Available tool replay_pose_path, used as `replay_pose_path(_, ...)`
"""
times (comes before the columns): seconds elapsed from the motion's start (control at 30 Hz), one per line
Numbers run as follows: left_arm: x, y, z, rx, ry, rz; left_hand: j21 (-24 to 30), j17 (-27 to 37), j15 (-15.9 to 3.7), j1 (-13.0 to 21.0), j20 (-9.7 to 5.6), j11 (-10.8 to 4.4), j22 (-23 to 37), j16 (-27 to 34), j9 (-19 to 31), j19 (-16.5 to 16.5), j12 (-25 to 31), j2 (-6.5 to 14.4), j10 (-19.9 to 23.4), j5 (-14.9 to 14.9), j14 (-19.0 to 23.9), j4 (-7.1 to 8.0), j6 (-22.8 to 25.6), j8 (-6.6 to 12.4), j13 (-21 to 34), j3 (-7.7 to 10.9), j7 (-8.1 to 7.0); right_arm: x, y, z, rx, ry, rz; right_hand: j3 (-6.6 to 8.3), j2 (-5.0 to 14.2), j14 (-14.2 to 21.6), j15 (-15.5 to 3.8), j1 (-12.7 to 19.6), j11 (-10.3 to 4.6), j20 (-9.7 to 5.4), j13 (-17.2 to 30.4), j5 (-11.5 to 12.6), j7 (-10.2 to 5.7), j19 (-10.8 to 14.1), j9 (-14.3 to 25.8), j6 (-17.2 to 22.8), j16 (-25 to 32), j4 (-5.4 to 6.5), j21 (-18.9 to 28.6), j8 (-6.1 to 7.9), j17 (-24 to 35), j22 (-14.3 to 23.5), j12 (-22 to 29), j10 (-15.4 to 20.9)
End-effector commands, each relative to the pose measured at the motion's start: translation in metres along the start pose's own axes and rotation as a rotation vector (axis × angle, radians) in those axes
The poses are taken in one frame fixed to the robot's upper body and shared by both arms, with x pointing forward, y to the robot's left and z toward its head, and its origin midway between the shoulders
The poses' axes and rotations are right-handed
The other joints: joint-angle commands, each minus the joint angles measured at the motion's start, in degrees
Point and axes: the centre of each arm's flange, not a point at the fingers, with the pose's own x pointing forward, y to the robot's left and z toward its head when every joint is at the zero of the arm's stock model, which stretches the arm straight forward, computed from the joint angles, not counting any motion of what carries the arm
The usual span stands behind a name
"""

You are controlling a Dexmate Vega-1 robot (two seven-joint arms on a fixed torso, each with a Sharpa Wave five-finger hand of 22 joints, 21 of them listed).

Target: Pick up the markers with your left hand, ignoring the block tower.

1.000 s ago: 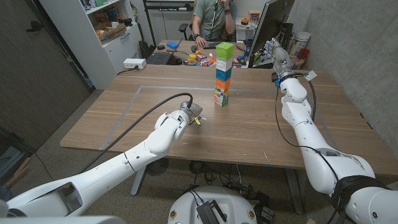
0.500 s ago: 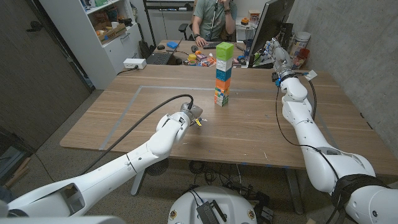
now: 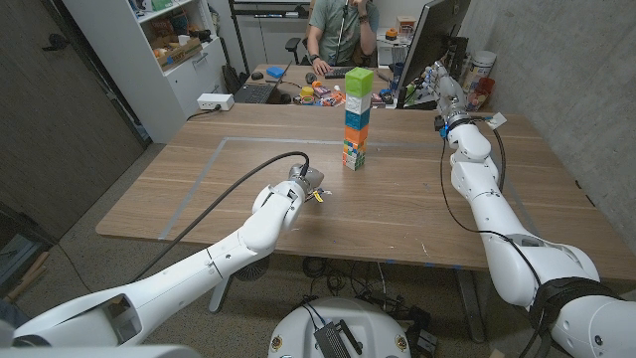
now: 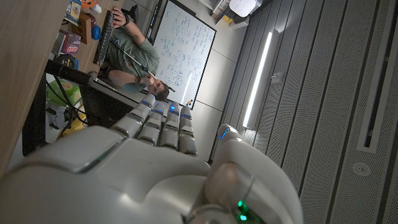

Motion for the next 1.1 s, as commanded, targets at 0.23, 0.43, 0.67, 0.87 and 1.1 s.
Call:
replay_pose_path(0.23, 0.009, -0.013, 0.007, -0.072, -0.009, 0.031, 0.05, -0.02, -0.65, 4.03, 0.97, -0.31, 0.16, 0.31, 0.28, -0.45, 0.41, 1.27, 1.53, -1.62, 1.46, -0.59, 4.04, 0.83, 0.09, 2.37, -0.03, 0.002, -0.007, -0.002, -0.007, 0.014, -0.012, -0.38, -0.62, 0.19, 0.42, -0.05, 0.14, 0.17, 0.27, 0.22, -0.29, -0.09, 0.1, 0.04, 0.51, -0.17, 0.32, 0.45, 0.09, 0.23, 0.26, -0.24)
replay_pose_path(0.43, 0.016, -0.021, 0.011, -0.086, -0.012, 0.059, 0.35, -0.12, -1.57, 6.94, 0.9, -1.75, 0.12, 0.61, 0.23, 0.07, 0.9, 0.99, 3.9, -3.3, 3.4, -0.76, 7.14, 1.18, 0.09, 3.79, -0.35, 0.001, -0.01, -0.004, -0.008, 0.019, -0.014, -0.44, -0.65, 0.21, 0.39, -0.08, 0.13, 0.2, 0.27, 0.23, -0.33, -0.04, 0.1, 0.0, 0.51, -0.19, 0.34, 0.45, 0.08, 0.22, 0.26, -0.27)
replay_pose_path(0.67, 0.015, -0.015, 0.011, -0.122, -0.003, 0.109, 0.78, -0.19, -2.92, 10.84, 1.23, -2.9, 0.21, 0.51, 0.2, 0.98, 1.21, 1.23, 7.11, -5.72, 5.8, -0.32, 15.14, 2.7, 0.03, 6.34, -1.25, 0.001, -0.013, -0.002, -0.002, 0.01, -0.023, -0.54, -0.71, 0.24, 0.5, -0.13, 0.27, 0.22, 0.27, 0.24, -0.32, -0.01, 0.1, -0.07, 0.51, -0.21, 0.35, 0.44, 0.08, 0.22, 0.23, -0.41)
replay_pose_path(0.87, 0.015, -0.014, 0.011, -0.136, -0.002, 0.124, 0.88, -0.23, -3.19, 11.76, 1.46, -3.03, 0.29, 0.43, 0.35, 1.2, 1.1, 2.07, 8.23, -6.64, 7.03, 0.1, 20.07, 3.88, -0.03, 7.55, -1.4, 0.001, -0.014, -0.002, 0.002, 0.007, -0.03, -0.6, -0.72, 0.38, 0.66, -0.17, 0.23, 0.32, 0.27, 0.26, -0.37, -0.02, 0.1, -0.24, 0.56, -0.22, 0.35, 0.38, 0.08, 0.22, 0.21, -0.49)
replay_pose_path(1.1, 0.015, -0.014, 0.01, -0.155, 0.001, 0.109, 0.86, -0.25, -3.14, 11.91, 1.75, -2.79, 0.3, 0.26, 0.7, 1.16, 1.0, 2.15, 8.58, -6.85, 7.19, 0.19, 21.97, 4.52, -0.05, 7.92, -0.98, -0.001, -0.014, -0.007, 0.011, 0.026, -0.029, -0.63, -0.72, 0.39, 0.68, -0.19, 0.26, 0.38, 0.28, 0.26, -0.35, -0.01, 0.1, -0.35, 0.56, -0.22, 0.35, 0.35, 0.08, 0.22, 0.19, -0.56)
